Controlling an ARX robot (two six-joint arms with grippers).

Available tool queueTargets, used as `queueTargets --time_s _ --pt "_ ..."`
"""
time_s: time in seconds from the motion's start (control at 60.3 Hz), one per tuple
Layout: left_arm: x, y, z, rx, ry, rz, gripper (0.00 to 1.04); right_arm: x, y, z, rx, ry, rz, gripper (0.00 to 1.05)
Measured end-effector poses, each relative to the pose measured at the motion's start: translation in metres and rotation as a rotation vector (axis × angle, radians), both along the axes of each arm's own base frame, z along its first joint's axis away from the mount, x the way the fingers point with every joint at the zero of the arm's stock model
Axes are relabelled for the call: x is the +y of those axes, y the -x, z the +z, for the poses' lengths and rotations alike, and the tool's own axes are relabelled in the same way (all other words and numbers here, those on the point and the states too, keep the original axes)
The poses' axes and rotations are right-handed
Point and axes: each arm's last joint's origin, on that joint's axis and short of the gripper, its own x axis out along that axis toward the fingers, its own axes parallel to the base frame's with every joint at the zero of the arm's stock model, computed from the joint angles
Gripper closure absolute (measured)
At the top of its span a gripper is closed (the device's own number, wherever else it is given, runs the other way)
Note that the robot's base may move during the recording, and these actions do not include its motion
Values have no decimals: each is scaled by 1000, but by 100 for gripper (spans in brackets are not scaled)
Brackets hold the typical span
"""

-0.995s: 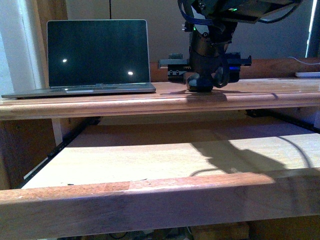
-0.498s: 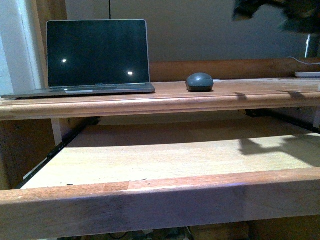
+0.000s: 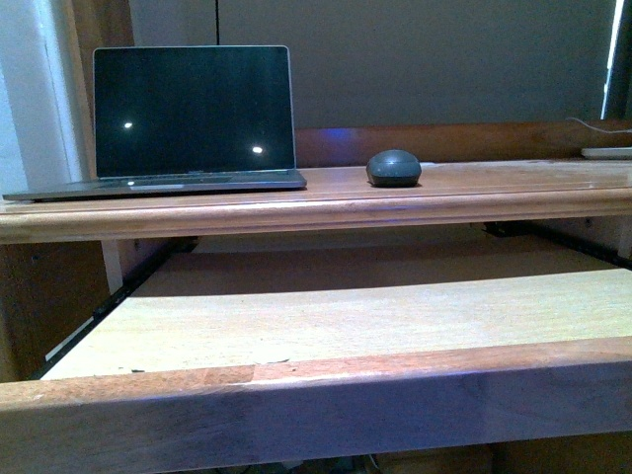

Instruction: Place mouse

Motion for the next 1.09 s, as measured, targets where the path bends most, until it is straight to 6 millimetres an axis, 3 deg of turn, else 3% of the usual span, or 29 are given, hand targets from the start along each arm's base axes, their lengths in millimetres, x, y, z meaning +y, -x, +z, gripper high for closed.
queueTargets --time_s 0.232,0.58,0.829,0.896,1.095 --pt "0 0 0 0 0 0 8 14 15 -22 -7 59 91 7" --pt "0 0 0 0 0 0 8 55 -17 -39 -31 115 125 7" --pt "0 0 0 0 0 0 8 93 -68 -37 -60 139 81 7" --pt "0 0 0 0 0 0 8 111 -96 -34 -67 153 39 7" --pt "0 0 0 0 0 0 8 145 -147 -31 -75 189 -56 7"
